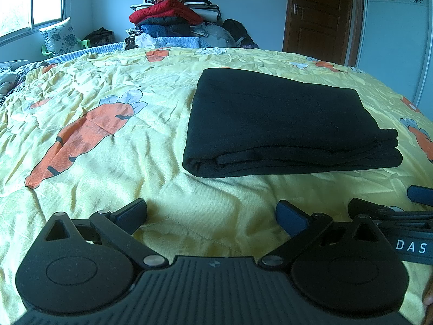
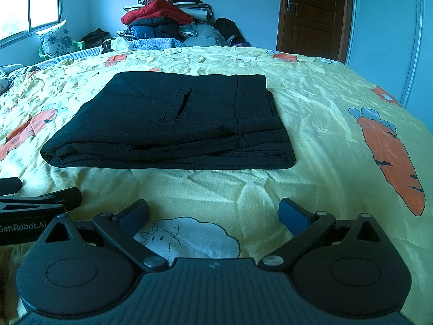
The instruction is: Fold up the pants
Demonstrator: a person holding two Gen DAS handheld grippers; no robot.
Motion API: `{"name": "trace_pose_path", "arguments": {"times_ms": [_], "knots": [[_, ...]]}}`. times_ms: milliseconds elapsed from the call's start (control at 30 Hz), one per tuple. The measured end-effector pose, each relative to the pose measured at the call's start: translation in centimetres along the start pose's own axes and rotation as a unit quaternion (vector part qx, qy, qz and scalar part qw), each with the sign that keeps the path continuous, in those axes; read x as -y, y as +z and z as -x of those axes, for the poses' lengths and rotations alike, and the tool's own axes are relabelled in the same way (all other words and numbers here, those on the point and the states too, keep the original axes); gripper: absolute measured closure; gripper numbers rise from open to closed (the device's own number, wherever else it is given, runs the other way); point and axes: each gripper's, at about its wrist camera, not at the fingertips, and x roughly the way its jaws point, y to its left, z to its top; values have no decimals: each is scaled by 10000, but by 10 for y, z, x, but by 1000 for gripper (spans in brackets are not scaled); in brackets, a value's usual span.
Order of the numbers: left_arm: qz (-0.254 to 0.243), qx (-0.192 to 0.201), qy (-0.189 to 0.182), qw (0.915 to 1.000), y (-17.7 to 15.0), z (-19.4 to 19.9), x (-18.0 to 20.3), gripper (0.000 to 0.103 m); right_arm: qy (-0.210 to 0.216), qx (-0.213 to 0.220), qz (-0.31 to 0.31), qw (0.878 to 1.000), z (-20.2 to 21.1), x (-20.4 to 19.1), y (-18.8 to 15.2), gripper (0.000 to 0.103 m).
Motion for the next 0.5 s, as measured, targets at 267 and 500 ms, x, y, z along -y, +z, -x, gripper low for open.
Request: {"name": "trace_pose_path", "arguments": {"times_ms": [267, 500], "knots": [[-1, 0, 0, 10000, 0, 0, 0, 0, 0, 0, 0, 10000, 0, 0, 0, 0], [6, 6, -12, 10000, 0, 1, 1, 0, -1, 0, 1, 10000, 0, 0, 0, 0]]}}
